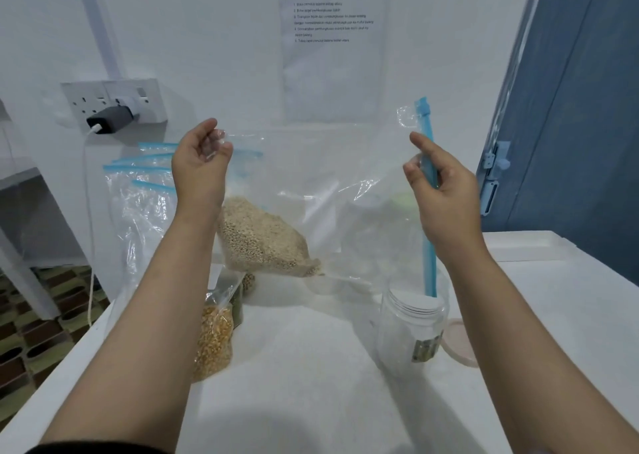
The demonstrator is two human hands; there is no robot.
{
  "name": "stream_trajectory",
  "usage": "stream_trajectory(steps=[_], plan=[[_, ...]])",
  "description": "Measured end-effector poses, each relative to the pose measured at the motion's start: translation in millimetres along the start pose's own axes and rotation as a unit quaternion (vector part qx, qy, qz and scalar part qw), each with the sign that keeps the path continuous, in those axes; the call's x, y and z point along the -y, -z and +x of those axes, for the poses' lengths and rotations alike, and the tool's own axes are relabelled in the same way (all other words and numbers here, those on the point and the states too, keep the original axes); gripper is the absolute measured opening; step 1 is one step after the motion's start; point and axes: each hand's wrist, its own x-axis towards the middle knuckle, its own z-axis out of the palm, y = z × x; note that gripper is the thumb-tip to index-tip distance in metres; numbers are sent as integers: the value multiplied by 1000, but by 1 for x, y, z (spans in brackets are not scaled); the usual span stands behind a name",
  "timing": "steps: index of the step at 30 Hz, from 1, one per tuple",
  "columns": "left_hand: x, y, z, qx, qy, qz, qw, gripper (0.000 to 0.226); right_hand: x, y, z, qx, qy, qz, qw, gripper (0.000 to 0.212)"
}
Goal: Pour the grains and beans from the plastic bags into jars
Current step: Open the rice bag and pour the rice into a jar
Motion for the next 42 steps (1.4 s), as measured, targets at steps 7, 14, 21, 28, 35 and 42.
stream_trajectory(steps=[7,14,21,28,35,42], plan=[[-4,-9,1,12,-13,-9,1000,34,-9,-6,0,-5,18,30,999,37],[-15,-20,7,34,-48,1,998,33,-13,-3,0,-15,27,47,998,38],[-23,-28,20,44,-67,3,997,32,-21,9,-4,-32,29,55,998,40],[-27,-36,25,55,-76,6,996,33,-22,12,-11,-41,30,48,998,42],[-26,-39,20,66,-75,9,995,36,-21,17,-17,-57,28,35,997,43],[-30,-42,23,79,-84,11,993,38,-21,19,-16,-83,17,28,996,43]])
